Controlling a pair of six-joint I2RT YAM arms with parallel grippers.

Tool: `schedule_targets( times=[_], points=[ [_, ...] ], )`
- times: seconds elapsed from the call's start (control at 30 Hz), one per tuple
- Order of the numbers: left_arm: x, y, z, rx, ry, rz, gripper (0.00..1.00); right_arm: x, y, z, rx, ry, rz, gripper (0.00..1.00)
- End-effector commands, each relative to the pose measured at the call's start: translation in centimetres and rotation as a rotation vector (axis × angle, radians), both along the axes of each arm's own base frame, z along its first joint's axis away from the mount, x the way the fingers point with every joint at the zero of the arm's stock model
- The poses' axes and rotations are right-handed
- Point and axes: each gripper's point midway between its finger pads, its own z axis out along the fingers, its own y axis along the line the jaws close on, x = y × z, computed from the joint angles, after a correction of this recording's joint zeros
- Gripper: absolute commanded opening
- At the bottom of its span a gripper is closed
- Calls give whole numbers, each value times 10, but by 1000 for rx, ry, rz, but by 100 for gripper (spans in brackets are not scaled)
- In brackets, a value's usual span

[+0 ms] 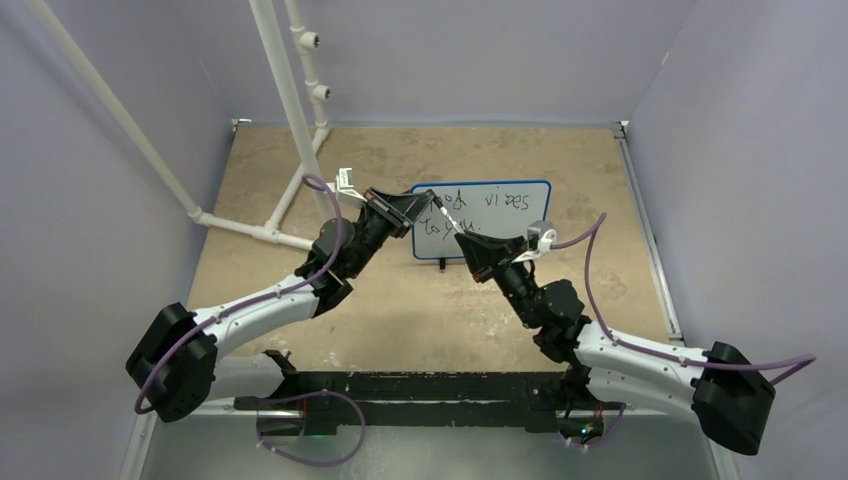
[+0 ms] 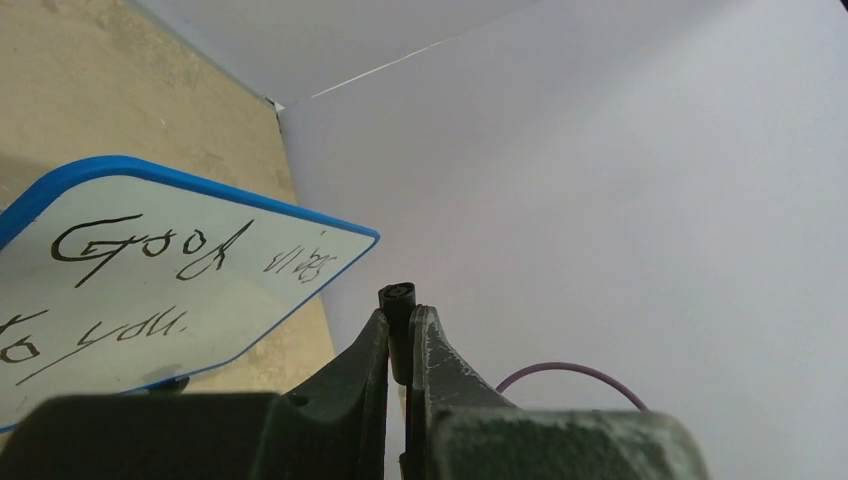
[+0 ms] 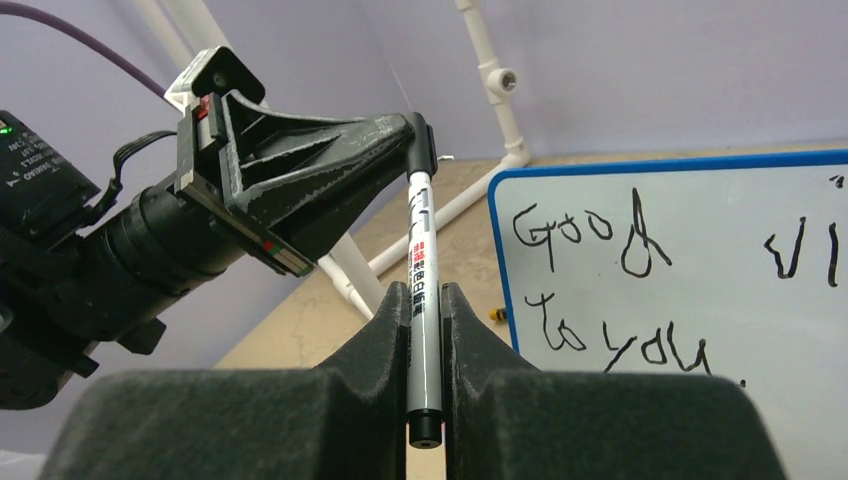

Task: Write a sentence on the whiteboard
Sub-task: Close the whiteboard marker at the center of the board.

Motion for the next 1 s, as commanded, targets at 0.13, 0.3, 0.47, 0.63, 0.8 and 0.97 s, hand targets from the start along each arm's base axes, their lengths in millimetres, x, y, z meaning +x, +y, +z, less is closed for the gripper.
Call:
schedule_targets(
  times=[0.13,0.3,0.47,0.63,0.8,0.97],
  points=[
    [-17,-15,1,78,-52,-65,0,1,-6,52,128,-93,-22,0],
    [-24,-29,10,72,-86,-141,0,0,-6,51,137,-108,-21,0],
    [-34,-39,15,52,-104,-221,0,6,-13,57,152,-142,-74,0],
    [-45,-48,19,76,-128,-300,0,9,-20,67,180,-188,-125,0],
    [-56,-50,28,157,-189,-351,5,5,-24,77,220,-209,-119,0],
    [-59,-43,54,284,-289,-332,33,1,-29,77,235,-203,-115,0]
  ],
)
